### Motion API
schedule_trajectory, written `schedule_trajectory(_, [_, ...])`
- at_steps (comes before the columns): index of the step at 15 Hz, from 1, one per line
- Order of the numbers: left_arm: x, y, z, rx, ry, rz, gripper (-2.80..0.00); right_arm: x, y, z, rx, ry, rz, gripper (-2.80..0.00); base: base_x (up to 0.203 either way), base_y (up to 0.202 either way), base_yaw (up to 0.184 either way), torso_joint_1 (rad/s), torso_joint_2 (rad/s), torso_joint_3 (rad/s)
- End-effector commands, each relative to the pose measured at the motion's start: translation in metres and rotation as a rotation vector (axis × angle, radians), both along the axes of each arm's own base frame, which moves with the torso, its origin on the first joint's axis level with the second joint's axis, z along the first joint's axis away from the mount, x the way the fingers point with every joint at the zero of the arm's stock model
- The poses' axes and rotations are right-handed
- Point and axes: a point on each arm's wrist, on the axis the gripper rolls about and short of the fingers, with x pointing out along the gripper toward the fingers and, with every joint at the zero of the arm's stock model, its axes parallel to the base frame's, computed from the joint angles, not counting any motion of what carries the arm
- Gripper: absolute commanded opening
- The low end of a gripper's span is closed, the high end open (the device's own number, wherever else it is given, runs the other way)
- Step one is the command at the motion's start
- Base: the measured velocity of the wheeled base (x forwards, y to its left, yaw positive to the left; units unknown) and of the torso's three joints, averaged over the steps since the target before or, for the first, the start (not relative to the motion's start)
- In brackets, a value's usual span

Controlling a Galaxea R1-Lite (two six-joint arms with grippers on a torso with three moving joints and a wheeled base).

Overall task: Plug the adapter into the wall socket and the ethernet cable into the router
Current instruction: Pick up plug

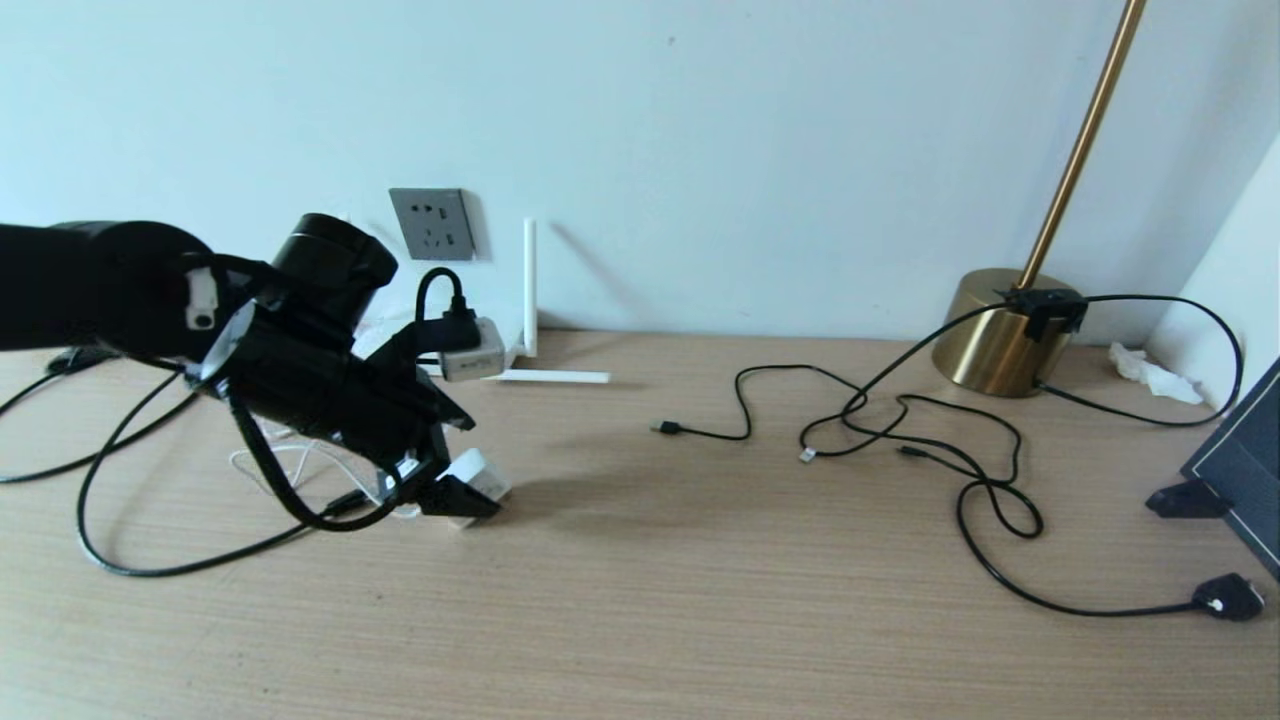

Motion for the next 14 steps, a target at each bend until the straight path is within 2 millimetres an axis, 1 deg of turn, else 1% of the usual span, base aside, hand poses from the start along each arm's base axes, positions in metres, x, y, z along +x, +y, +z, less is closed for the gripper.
schedule_trajectory(1, [0.006, -0.001, 0.002, 0.002, 0.002, -0.002, 0.00, 0.001, 0.000, -0.003, 0.001, 0.010, 0.000, 0.00, 0.000, 0.000, 0.000, 0.000, 0.00, 0.000])
schedule_trajectory(5, [0.010, 0.000, 0.003, 0.011, 0.018, -0.001, 0.00, 0.001, 0.000, -0.003, 0.001, 0.010, 0.001, 0.00, 0.000, 0.000, 0.000, 0.000, 0.00, 0.000])
schedule_trajectory(14, [0.021, -0.002, -0.002, 0.036, 0.015, 0.007, 0.00, 0.001, 0.000, -0.003, 0.001, 0.010, 0.000, 0.00, 0.000, 0.000, 0.000, 0.000, 0.00, 0.000])
